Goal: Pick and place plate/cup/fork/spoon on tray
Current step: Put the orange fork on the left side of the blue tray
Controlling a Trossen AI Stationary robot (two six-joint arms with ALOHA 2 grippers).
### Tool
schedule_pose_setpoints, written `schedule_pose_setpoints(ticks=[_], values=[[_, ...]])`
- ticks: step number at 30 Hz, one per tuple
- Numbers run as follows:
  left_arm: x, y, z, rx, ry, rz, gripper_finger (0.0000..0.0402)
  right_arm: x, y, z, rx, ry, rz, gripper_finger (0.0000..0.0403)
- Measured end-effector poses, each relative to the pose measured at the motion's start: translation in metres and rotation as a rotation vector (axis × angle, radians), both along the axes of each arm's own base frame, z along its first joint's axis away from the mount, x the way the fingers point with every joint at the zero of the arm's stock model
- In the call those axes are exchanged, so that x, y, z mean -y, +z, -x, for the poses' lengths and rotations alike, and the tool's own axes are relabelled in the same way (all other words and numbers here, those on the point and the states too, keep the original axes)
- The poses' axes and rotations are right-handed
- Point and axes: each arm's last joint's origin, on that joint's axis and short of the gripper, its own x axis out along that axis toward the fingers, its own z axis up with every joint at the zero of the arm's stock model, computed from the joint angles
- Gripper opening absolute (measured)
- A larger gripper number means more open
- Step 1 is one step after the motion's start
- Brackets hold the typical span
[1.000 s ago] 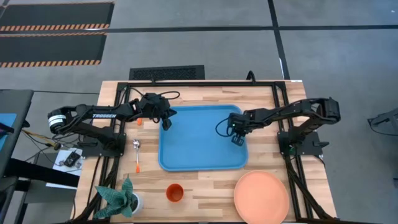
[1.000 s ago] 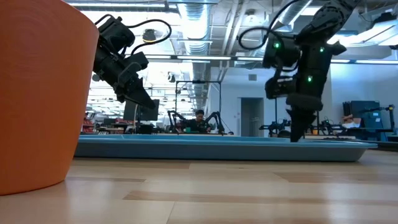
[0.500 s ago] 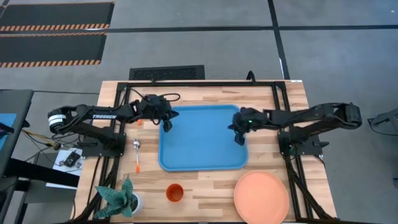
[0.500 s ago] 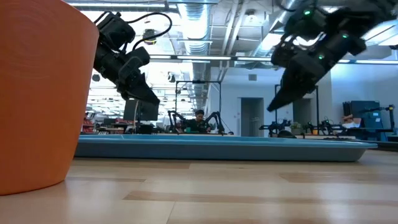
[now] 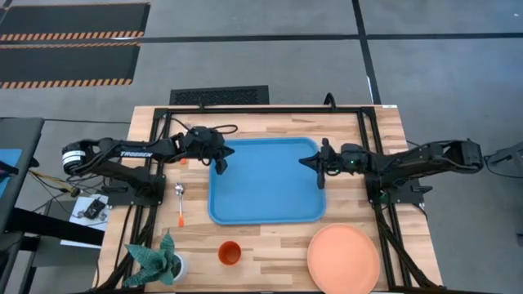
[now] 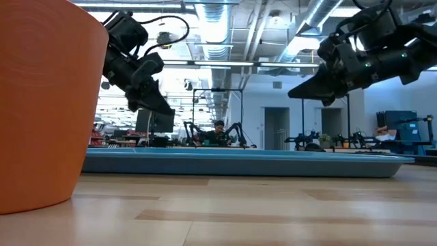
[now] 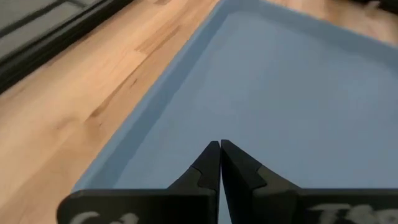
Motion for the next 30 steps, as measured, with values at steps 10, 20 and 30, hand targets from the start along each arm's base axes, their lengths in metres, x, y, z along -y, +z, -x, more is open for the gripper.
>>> schedule_pose_setpoints(ticks=[10,20,30], values=[[-0.013,0.04,0.012,-0.365,0.336,0.084,0.0048,0.001,0.0,0.0,-0.005,0.004,0.026,0.0007],[-0.049,0.036,0.068,-0.555,0.624,0.427,0.0144,0.004,-0.001,0.001,-0.017,0.038,0.051,0.0008],[-0.075,0.021,0.084,-0.598,0.729,0.475,0.0167,0.005,-0.001,0.001,-0.014,0.041,0.053,0.0008]])
